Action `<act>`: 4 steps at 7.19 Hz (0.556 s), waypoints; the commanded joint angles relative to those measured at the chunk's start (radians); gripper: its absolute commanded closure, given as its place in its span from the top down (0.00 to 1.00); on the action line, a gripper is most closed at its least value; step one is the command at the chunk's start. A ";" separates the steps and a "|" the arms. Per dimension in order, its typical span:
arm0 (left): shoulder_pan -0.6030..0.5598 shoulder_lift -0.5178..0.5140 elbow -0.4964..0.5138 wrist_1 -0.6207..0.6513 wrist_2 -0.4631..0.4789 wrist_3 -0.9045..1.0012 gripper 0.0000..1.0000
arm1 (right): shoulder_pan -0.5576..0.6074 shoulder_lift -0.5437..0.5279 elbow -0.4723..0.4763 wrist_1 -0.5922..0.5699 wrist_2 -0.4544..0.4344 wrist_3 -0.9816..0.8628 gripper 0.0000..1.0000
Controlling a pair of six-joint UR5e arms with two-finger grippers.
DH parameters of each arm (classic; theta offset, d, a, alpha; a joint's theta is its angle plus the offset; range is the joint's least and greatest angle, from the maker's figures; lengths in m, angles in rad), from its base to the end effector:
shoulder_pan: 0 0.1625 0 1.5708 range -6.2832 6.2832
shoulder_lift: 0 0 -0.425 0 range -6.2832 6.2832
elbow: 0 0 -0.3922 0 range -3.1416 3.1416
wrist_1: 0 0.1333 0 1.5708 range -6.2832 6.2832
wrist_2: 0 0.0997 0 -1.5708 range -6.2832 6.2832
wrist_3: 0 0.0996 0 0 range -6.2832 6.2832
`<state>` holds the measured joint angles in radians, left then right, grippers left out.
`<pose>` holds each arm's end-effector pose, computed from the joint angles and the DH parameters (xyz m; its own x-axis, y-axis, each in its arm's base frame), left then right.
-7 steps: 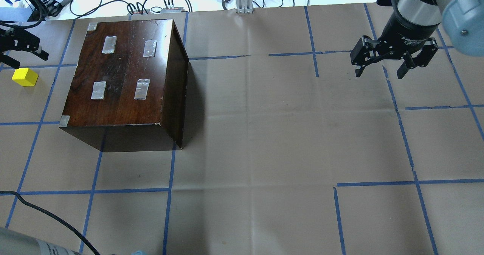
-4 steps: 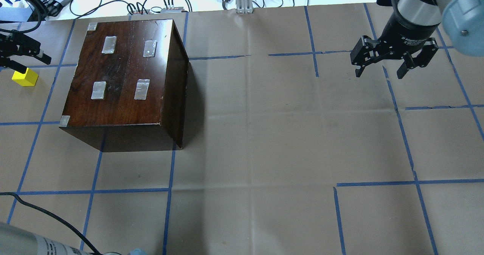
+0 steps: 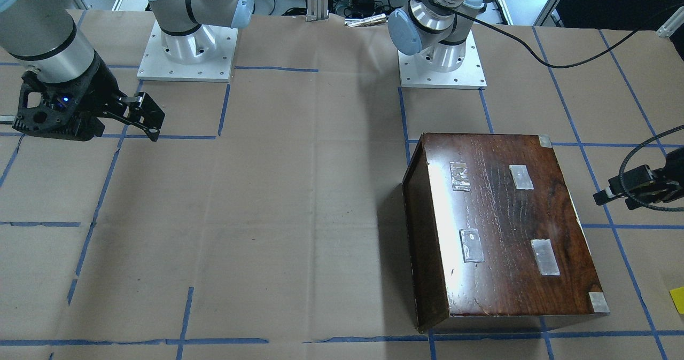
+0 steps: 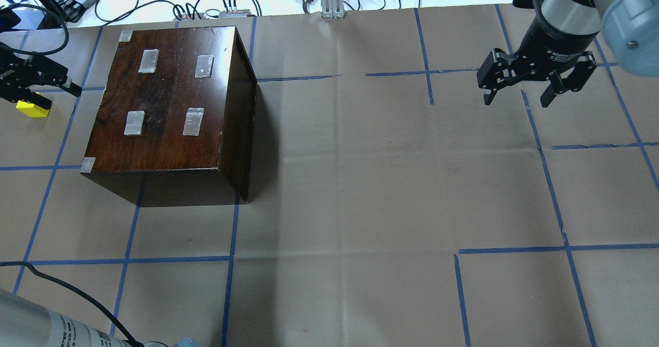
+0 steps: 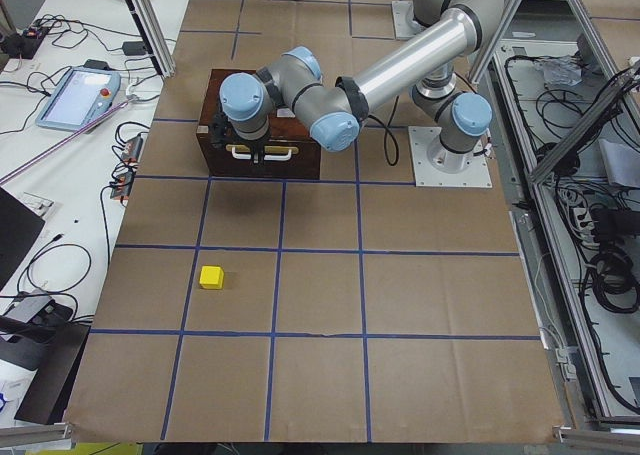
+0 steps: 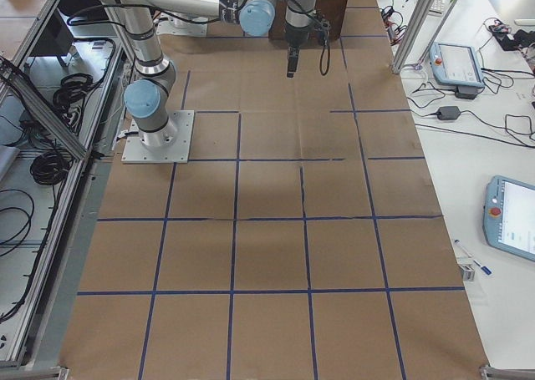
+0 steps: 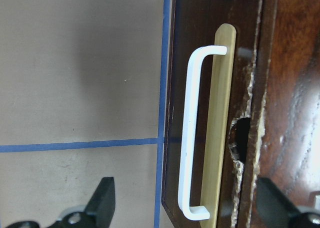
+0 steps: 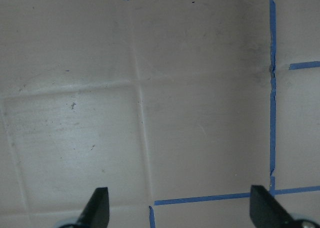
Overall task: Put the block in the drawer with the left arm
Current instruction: 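Lower the left gripper and hook the white drawer handle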
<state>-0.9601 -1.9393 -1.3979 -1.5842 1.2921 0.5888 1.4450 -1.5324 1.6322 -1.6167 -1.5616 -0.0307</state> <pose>0.2213 -0.5964 0.3684 -0.9393 -0.0523 0.3390 -0.0473 0.9986 0.0231 0.0703 -0.5136 0.4433 -0.9954 0.0955 -0.0108 0.0948 0.9941 0.0536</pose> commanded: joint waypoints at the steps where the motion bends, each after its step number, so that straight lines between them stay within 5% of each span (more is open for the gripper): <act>1: -0.003 -0.018 -0.012 0.003 0.000 0.005 1.00 | 0.000 0.000 -0.002 0.000 0.000 0.000 1.00; 4: -0.009 -0.058 -0.012 0.015 0.003 0.005 1.00 | 0.000 0.000 0.000 0.000 0.000 0.000 1.00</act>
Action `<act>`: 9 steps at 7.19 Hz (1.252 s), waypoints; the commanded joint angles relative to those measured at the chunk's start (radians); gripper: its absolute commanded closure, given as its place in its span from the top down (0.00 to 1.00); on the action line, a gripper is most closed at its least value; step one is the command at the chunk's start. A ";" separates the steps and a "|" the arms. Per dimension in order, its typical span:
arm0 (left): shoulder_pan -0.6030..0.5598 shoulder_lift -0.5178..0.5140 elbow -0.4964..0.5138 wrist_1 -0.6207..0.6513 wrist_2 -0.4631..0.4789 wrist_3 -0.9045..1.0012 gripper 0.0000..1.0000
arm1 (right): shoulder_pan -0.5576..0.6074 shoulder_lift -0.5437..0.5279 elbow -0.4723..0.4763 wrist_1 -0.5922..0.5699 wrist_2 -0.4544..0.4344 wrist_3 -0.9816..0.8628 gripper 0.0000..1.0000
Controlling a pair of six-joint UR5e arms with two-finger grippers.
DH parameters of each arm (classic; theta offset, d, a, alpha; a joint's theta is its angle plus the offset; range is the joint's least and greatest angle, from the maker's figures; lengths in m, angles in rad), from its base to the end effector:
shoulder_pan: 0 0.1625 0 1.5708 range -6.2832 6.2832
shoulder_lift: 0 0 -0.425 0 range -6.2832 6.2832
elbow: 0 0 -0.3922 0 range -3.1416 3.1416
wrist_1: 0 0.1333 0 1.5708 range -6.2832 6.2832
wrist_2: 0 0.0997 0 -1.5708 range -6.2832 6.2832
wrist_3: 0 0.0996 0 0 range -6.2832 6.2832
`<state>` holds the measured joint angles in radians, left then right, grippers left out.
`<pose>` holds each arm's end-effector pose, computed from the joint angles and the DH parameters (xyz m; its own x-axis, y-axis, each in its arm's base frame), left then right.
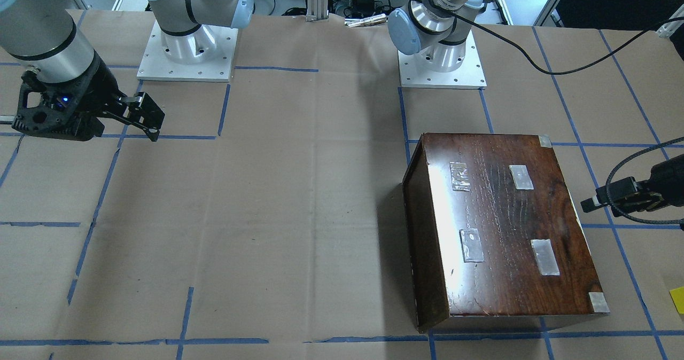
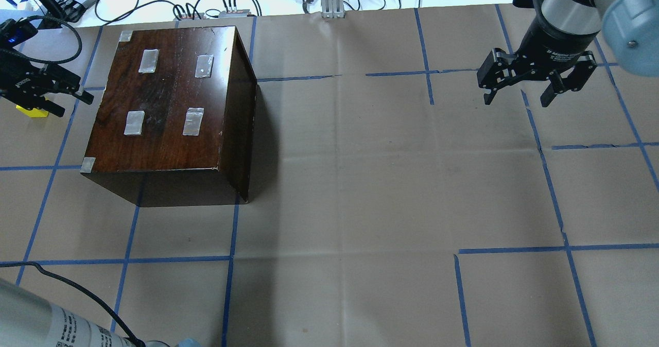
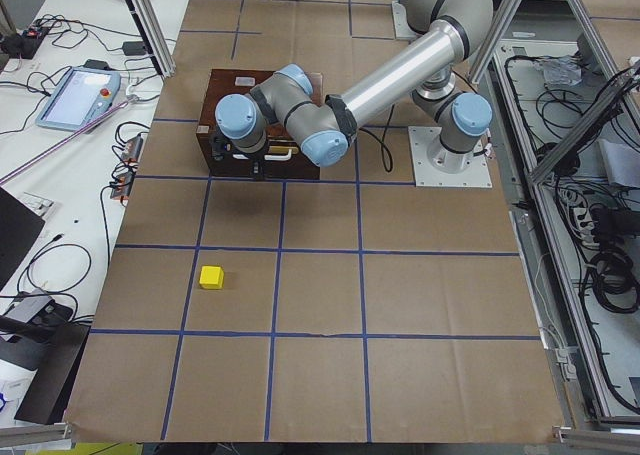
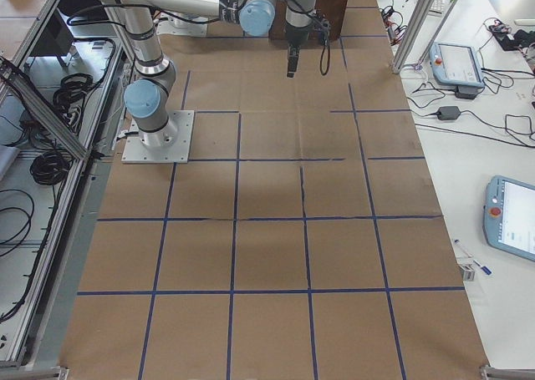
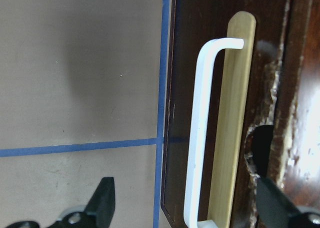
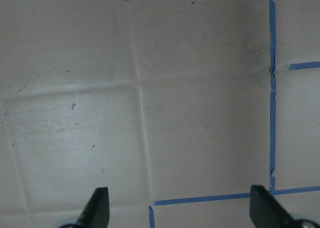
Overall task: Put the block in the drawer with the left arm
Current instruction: 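Lower the left gripper and hook the white drawer handle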
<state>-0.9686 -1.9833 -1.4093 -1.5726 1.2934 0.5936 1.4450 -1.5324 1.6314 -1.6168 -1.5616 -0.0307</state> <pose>0.2205 -0.6043 0.3368 -0.9316 -0.0521 0.3597 -0.0330 0.9977 0.0590 0.0703 -0.5138 0.4437 -0.9954 0.0955 -0.0108 0.0948 0.9941 0.0527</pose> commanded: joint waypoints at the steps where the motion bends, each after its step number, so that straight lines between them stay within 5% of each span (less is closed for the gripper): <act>1: -0.001 -0.017 0.000 0.003 0.001 0.000 1.00 | 0.000 0.000 0.001 0.002 0.000 0.000 1.00; 9: -0.016 -0.084 0.000 0.043 0.003 -0.005 0.99 | 0.000 0.000 0.001 0.000 0.000 0.000 1.00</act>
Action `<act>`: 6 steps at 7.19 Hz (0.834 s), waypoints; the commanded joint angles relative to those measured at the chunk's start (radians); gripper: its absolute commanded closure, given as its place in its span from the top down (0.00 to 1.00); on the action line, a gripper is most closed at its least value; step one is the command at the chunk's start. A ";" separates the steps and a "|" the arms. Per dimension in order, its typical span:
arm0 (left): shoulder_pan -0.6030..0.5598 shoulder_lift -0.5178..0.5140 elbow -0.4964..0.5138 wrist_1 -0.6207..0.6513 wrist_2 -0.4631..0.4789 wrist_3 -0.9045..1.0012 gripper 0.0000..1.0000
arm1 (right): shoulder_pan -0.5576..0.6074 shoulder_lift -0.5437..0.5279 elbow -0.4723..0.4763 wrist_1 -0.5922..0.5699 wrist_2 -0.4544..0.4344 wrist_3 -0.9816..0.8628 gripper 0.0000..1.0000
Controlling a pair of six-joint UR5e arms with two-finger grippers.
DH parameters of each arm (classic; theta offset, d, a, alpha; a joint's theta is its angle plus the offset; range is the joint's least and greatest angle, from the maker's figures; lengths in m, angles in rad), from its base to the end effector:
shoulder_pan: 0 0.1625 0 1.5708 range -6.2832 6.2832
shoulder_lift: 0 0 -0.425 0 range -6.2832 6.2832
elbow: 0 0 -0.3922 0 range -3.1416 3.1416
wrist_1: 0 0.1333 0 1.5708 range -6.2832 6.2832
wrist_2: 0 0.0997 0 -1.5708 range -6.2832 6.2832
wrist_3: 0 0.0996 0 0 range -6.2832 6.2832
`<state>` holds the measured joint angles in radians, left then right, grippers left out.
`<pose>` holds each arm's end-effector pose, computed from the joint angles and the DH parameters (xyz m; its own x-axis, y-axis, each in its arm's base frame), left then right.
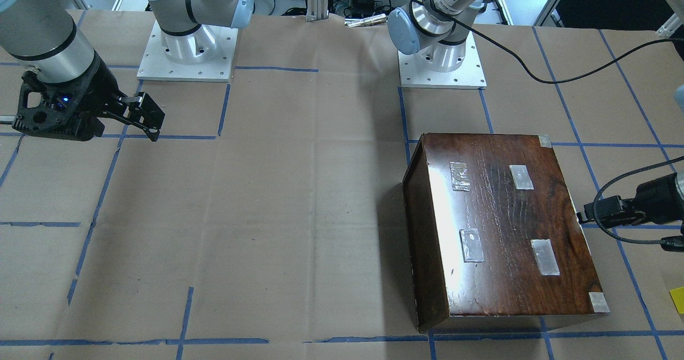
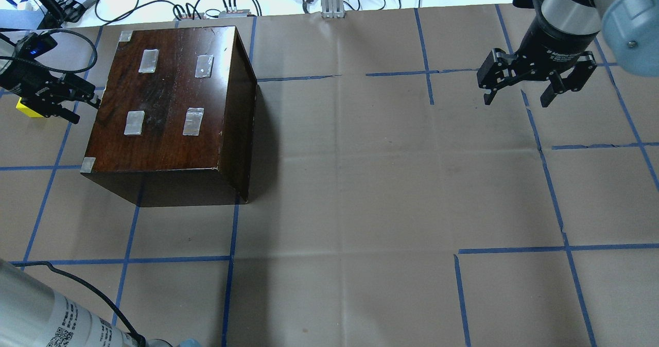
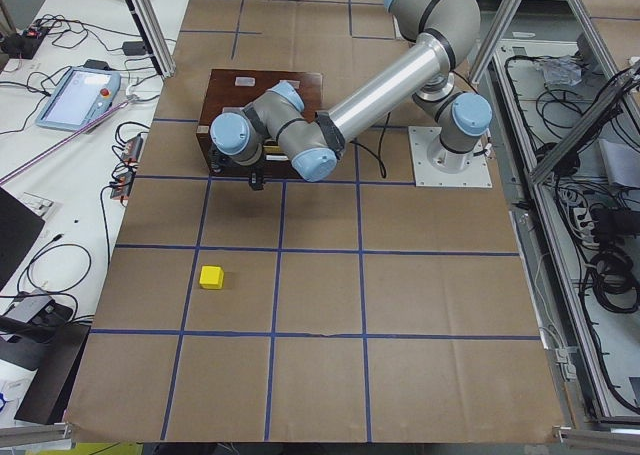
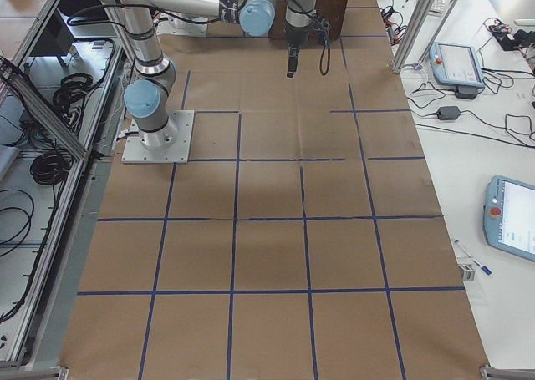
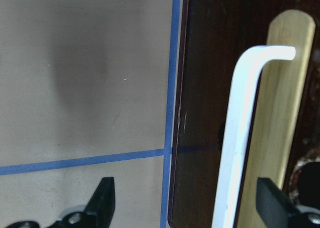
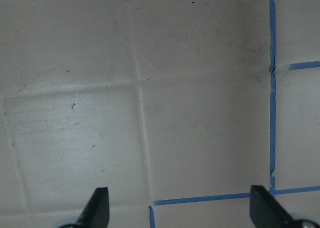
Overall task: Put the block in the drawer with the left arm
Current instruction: 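Pull the drawer open away from the box with the left gripper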
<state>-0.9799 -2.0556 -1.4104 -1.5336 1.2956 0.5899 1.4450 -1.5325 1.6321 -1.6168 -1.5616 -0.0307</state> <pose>0.2224 -0.6194 0.2933 -0.9257 -0.0556 0.3741 -0.0233 0.9956 0.0904 0.0703 -0.5136 0.4434 -0.9954 0.0955 -0.0108 0.0948 0.9941 0.0533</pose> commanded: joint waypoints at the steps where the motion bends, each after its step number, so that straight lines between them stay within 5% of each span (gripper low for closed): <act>1: -0.011 -0.018 0.001 0.025 0.002 0.002 0.99 | 0.000 0.000 0.000 0.000 0.000 0.000 1.00; 6: -0.003 -0.014 0.011 0.041 0.008 0.002 0.99 | 0.000 0.000 0.000 0.000 0.000 0.000 1.00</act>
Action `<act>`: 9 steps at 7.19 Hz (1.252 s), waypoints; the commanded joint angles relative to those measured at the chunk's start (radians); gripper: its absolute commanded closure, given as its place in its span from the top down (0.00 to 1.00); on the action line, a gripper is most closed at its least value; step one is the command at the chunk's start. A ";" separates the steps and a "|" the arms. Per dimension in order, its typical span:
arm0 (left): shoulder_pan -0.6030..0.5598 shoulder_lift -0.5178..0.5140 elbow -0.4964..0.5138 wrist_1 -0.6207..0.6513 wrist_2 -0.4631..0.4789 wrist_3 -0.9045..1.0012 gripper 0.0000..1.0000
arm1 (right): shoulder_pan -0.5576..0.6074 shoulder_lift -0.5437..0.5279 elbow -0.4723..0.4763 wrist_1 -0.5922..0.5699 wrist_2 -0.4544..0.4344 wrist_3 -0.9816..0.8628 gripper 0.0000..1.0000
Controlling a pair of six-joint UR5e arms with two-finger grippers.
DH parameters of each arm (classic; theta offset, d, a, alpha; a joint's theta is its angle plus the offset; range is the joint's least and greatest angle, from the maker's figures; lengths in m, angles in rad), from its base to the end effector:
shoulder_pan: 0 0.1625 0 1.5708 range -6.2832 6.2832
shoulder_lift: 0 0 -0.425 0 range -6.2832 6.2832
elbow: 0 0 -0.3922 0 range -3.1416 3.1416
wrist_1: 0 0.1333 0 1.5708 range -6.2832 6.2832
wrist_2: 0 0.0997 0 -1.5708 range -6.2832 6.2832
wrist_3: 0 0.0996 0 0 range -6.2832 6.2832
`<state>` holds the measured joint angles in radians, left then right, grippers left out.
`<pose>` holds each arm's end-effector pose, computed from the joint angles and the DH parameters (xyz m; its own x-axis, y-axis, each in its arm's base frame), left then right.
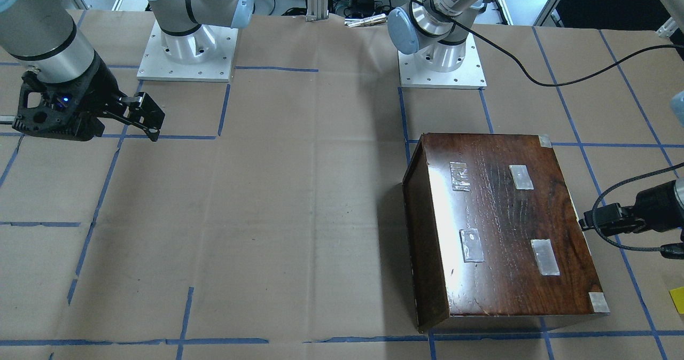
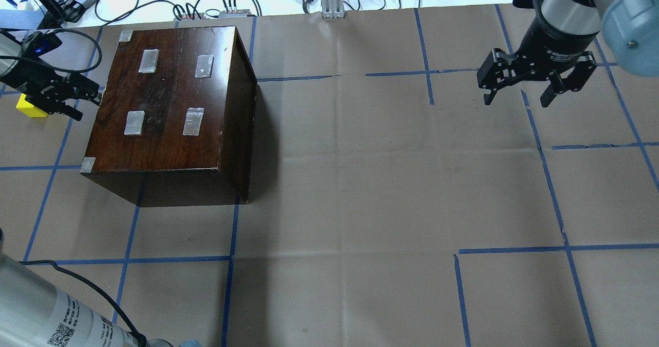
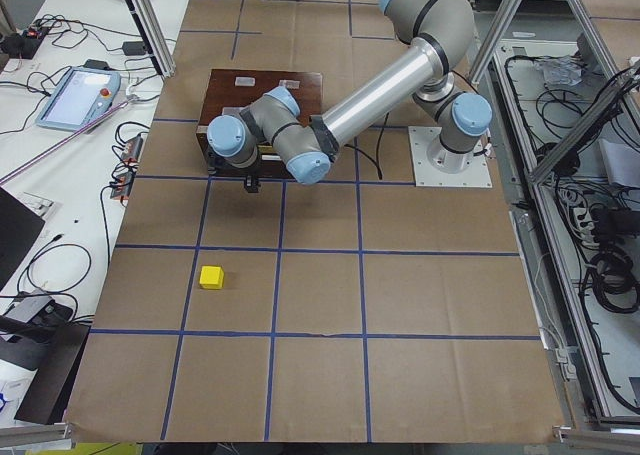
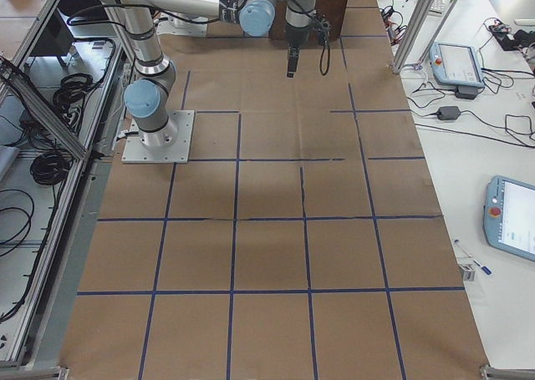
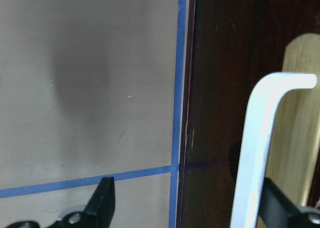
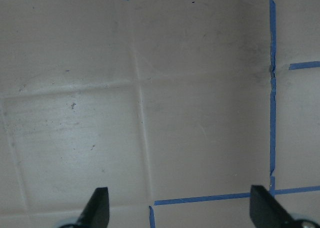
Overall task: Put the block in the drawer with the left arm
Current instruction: 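Pull the drawer open away from the box with the left gripper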
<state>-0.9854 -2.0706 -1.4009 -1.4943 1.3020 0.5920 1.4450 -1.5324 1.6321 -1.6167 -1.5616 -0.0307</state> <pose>0.2244 -0.6277 0.2905 -0.9348 -0.0378 0.3532 -0.0160 0.9978 0.0646 0.0703 -0.5136 0.4433 -0.9954 0.0955 -0.0108 0.0948 0.9941 0.0535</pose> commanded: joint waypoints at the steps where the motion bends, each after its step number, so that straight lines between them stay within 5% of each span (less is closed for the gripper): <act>1: 0.005 0.003 0.002 0.003 0.002 0.000 0.99 | 0.000 0.000 0.000 0.000 0.000 0.000 1.00; 9: 0.034 -0.022 0.008 0.028 0.006 0.054 0.99 | 0.000 0.000 -0.002 0.000 0.000 0.000 1.00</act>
<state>-0.9606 -2.0812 -1.3987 -1.4758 1.3073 0.6416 1.4450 -1.5324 1.6315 -1.6168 -1.5616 -0.0307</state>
